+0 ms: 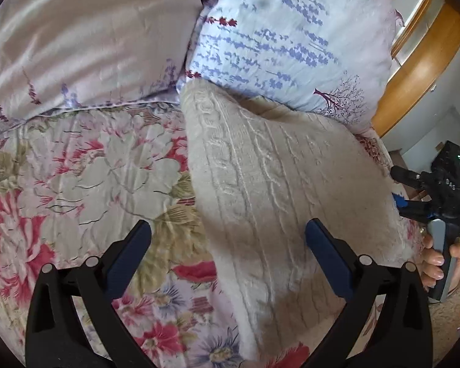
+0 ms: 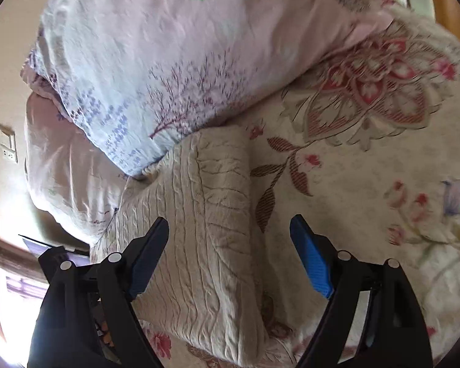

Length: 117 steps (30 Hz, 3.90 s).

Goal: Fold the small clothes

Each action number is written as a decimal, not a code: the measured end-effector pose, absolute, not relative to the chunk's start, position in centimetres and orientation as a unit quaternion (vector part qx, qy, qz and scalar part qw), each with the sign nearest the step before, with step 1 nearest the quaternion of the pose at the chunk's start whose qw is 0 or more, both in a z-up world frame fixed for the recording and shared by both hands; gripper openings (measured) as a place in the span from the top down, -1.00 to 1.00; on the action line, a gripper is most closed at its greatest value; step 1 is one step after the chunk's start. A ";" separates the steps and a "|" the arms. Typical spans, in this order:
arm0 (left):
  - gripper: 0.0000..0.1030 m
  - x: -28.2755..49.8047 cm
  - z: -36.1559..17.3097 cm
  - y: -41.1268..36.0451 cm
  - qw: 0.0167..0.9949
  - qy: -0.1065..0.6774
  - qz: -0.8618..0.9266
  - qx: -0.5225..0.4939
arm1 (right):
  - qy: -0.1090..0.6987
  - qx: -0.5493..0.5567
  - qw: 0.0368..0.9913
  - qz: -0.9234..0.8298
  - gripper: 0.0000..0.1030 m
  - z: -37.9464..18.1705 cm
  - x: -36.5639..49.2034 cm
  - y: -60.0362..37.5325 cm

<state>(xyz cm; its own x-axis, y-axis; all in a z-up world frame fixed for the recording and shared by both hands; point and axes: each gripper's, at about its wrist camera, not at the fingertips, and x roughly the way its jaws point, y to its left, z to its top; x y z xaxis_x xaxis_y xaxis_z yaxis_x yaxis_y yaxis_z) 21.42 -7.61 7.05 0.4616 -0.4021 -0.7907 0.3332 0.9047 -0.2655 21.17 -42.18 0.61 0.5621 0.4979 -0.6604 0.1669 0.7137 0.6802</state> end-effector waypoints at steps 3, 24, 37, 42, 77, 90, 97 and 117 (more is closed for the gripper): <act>-0.96 22.0 6.9 -7.9 0.851 0.477 -0.216 -0.033 | 0.469 0.360 0.800 0.104 -0.61 -0.2 21.9 -41.9; -0.97 25.7 4.6 -11.6 0.828 0.495 -0.256 -0.065 | 0.473 0.313 0.805 0.177 -0.33 -0.9 24.0 -37.4; -0.94 26.7 3.9 -14.5 0.828 0.491 -0.263 -0.070 | 0.461 0.329 0.801 0.194 -0.29 -1.4 23.7 -38.2; -0.42 26.8 4.3 -13.6 0.829 0.485 -0.260 -0.098 | 0.454 0.345 0.796 0.204 0.25 -1.9 23.3 -38.2; -0.26 21.6 5.2 5.6 0.851 0.463 -0.180 -0.174 | 0.420 0.382 0.791 0.228 -0.07 -0.3 19.7 -27.4; 0.86 26.6 6.6 7.4 0.873 0.415 -0.183 -0.181 | 0.336 0.316 0.858 0.224 0.82 2.3 21.5 -27.4; 0.90 27.5 4.2 7.8 0.875 0.436 -0.135 -0.164 | 0.418 0.308 0.841 0.153 0.81 -1.4 23.4 -26.6; 0.12 14.8 5.4 7.6 0.883 0.413 -0.192 -0.116 | 0.404 0.258 0.857 0.188 0.77 0.4 15.0 -26.0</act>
